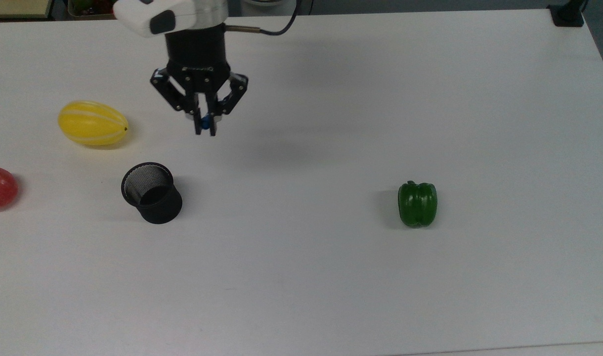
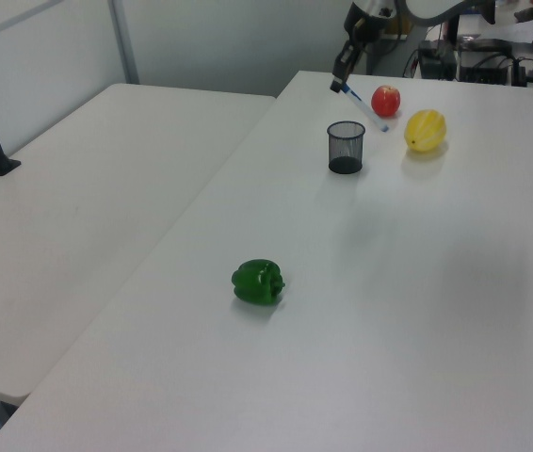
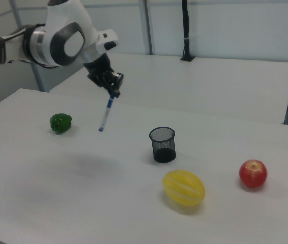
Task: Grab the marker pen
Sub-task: 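Lift the marker up out of the pen cup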
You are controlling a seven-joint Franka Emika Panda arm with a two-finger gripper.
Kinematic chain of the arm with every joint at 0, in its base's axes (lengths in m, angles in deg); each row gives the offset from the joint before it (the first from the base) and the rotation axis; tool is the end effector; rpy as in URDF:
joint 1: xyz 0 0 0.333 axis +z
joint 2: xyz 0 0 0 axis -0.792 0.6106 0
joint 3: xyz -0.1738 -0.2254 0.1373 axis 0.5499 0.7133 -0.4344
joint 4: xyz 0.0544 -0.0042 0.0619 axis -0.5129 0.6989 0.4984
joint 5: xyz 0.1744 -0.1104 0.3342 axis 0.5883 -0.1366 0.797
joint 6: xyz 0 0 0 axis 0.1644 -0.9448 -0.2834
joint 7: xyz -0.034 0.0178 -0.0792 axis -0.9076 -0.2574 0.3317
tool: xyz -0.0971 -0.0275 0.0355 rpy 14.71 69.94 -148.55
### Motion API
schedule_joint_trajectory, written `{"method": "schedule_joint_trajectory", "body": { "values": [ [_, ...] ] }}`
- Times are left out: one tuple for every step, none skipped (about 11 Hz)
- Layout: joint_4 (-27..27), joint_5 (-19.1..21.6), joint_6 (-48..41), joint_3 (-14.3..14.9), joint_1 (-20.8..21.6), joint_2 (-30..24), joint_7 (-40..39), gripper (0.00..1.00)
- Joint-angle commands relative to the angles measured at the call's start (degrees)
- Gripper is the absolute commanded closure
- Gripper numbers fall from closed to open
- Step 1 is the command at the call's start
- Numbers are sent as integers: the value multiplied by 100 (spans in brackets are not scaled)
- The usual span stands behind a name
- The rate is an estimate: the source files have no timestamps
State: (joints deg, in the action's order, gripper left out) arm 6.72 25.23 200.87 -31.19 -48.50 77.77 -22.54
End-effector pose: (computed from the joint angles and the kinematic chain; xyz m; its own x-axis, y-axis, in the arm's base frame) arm 0.6671 0.0183 0.5446 0.9319 0.0479 0.3594 0.0323 -0.9983 0.0491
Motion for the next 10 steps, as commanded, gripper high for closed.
{"method": "schedule_joint_trajectory", "body": {
  "values": [
    [185,82,-1452,49,491,-428,142,95],
    [194,91,-1770,49,623,-516,256,95],
    [194,134,-2034,49,720,-543,301,95],
    [203,213,-2132,49,816,-552,319,95],
    [229,284,-2107,49,826,-535,319,95],
    [334,336,-2063,49,826,-482,327,95],
    [378,346,-2011,40,826,-421,380,95],
    [439,346,-1784,40,826,-281,467,95],
    [501,346,-1599,40,826,-201,564,95],
    [554,346,-1380,32,835,-44,687,94]
  ]
}}
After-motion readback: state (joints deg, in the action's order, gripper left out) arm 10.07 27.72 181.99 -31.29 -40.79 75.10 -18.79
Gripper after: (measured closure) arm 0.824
